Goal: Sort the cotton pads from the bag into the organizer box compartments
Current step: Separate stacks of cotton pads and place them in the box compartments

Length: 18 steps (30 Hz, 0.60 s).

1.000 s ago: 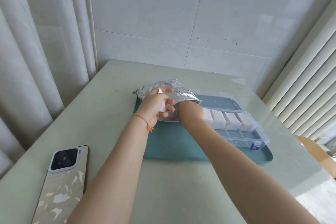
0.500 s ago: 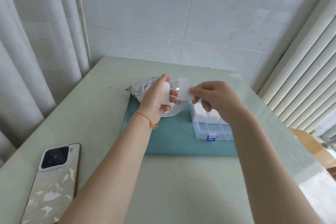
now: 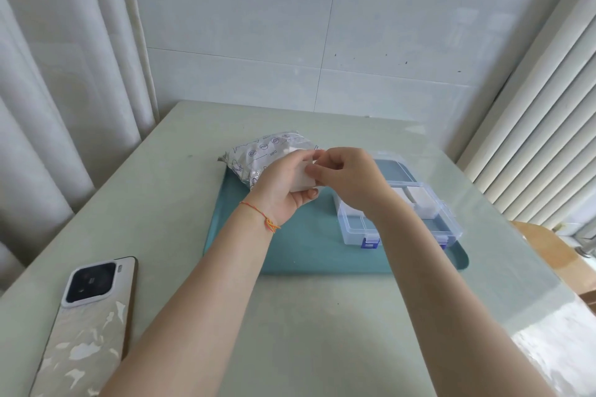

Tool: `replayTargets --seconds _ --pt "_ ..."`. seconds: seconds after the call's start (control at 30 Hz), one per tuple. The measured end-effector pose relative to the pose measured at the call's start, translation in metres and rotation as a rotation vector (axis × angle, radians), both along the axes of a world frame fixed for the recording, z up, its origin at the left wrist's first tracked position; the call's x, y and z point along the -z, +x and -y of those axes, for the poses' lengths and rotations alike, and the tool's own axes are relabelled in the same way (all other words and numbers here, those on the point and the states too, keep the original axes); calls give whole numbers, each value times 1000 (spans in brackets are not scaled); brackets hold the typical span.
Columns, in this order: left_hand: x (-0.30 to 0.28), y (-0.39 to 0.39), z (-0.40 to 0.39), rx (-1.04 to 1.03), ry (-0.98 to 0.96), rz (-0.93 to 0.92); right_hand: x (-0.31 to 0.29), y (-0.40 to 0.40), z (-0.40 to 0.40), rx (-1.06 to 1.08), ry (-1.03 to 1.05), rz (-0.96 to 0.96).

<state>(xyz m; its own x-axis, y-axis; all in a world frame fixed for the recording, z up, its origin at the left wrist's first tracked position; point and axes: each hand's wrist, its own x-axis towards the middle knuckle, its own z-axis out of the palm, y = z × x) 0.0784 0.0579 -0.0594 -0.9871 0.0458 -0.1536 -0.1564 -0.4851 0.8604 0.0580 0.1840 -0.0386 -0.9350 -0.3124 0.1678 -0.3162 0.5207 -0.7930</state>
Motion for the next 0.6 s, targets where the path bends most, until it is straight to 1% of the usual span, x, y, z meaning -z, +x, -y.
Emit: replayTargets --seconds 0.13,0.23,0.3,0.37,0.43,0.47,0.53,0.6 --pt "0 0 0 5 -37 9 1 -3 2 13 184 -119" --pt "2 -1 2 3 -52 30 3 -2 0 50 202 -216" --pt "3 -1 5 20 -73 64 2 1 -4 -32 201 -207" --pt "2 1 6 73 -76 78 1 4 -4 -131 317 -211" --pt "2 3 3 113 -114 66 4 6 -2 -167 448 -258" --pt "1 3 2 129 -156 56 6 7 0 -169 478 -291" --pt "0 5 1 164 -207 45 8 7 2 -171 485 -354" --pt "1 5 2 188 -200 67 8 8 1 -203 460 -363"
